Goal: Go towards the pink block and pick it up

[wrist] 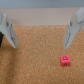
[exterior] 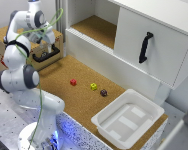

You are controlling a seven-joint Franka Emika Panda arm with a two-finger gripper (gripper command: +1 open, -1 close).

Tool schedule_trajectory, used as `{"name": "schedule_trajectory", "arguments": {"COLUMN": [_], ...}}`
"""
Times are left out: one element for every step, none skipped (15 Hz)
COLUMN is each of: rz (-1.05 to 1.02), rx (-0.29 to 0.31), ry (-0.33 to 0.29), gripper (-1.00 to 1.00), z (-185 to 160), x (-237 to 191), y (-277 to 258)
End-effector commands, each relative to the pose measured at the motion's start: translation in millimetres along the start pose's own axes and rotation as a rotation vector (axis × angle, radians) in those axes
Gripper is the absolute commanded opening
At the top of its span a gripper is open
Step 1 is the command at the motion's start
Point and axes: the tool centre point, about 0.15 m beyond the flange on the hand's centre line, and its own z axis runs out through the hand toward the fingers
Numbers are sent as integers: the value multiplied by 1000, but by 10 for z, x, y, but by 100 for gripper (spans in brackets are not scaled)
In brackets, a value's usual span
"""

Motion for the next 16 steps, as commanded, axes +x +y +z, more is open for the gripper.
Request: {"name": "schedule_trajectory", "arguments": {"rz": [-5, -5, -5, -5, -5, -5, -5, -5, 11, 78, 126, 165, 198, 206, 199, 218], "rx": [123, 123, 123, 123, 123, 123, 123, 123, 63, 42, 35, -16, -45, -61, -61, -67], "ry": [20, 20, 20, 20, 20, 20, 20, 20, 13, 11, 13, 19, -4, -6, -28, -54], "gripper": [100, 100, 100, 100, 100, 100, 100, 100, 100, 100, 100, 100, 100, 100, 100, 100], "z": [231, 231, 231, 231, 231, 231, 231, 231, 140, 187, 238, 317, 443, 568, 691, 797], "x": [45, 45, 45, 45, 45, 45, 45, 45, 46, 205, 295, 327, 321, 285, 256, 234], "y": [286, 286, 286, 286, 286, 286, 286, 286, 240, 286, 353, 415, 465, 498, 530, 592]}}
